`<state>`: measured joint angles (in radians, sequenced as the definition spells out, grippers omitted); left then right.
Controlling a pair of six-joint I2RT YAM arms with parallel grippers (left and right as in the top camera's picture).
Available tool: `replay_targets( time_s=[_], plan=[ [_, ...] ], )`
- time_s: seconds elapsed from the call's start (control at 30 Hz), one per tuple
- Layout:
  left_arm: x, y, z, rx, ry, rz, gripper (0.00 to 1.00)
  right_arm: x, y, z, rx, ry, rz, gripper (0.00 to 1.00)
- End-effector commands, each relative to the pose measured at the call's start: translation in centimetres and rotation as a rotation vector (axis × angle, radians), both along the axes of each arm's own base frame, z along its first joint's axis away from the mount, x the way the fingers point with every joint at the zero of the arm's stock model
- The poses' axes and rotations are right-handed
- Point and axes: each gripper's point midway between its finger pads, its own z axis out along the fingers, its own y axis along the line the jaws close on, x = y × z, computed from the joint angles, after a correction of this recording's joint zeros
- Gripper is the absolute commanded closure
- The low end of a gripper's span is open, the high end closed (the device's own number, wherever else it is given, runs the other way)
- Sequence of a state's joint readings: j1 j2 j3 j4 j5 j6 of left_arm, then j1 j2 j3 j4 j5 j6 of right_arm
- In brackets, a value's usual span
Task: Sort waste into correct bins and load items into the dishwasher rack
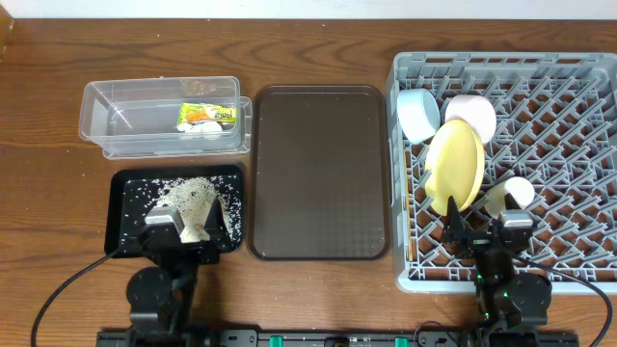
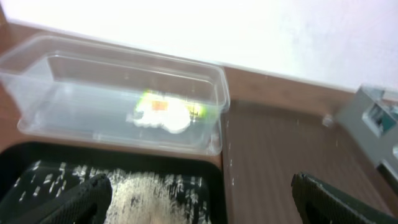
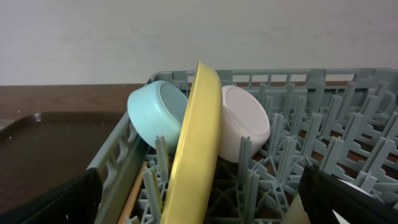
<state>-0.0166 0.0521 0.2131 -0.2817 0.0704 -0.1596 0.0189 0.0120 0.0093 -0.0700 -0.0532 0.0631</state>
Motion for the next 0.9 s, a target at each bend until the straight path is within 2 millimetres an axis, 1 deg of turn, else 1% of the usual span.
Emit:
replay_targets(
  time_s=[0.0,0.13,0.23,0.33,0.43,0.87],
  plan=[
    [0.6,0.5,-0.4,0.009,-0.067,0.027,0.05,0.0,0.3,0.0,-0.012,-0.003,0.013,0.01],
    [1.4,0.7,-0.5,0.009,-0.146,0.036,0.05,0.0,0.3,0.0,-0.012,-0.003,0.013,0.01],
    [1.7,0.7,-1.1,0.009,-0.161,0.042,0.05,0.0,0.3,0.0,-0.012,-0.003,0.013,0.01],
    [1.7,0.8,-2.2,0.01,-0.119,0.042,0.05,0.0,0.3,0.0,-0.012,-0.004,0.013,0.01],
    [1.5,0.7,-3.9,0.003,-0.051,0.042,0.05,0.0,0.3,0.0,-0.012,-0.003,0.013,0.01],
    [1.5,0.7,-3.9,0.004,-0.051,0.042,0.05,0.0,0.3,0.0,-0.012,-0.003,0.013,0.01]
  ],
)
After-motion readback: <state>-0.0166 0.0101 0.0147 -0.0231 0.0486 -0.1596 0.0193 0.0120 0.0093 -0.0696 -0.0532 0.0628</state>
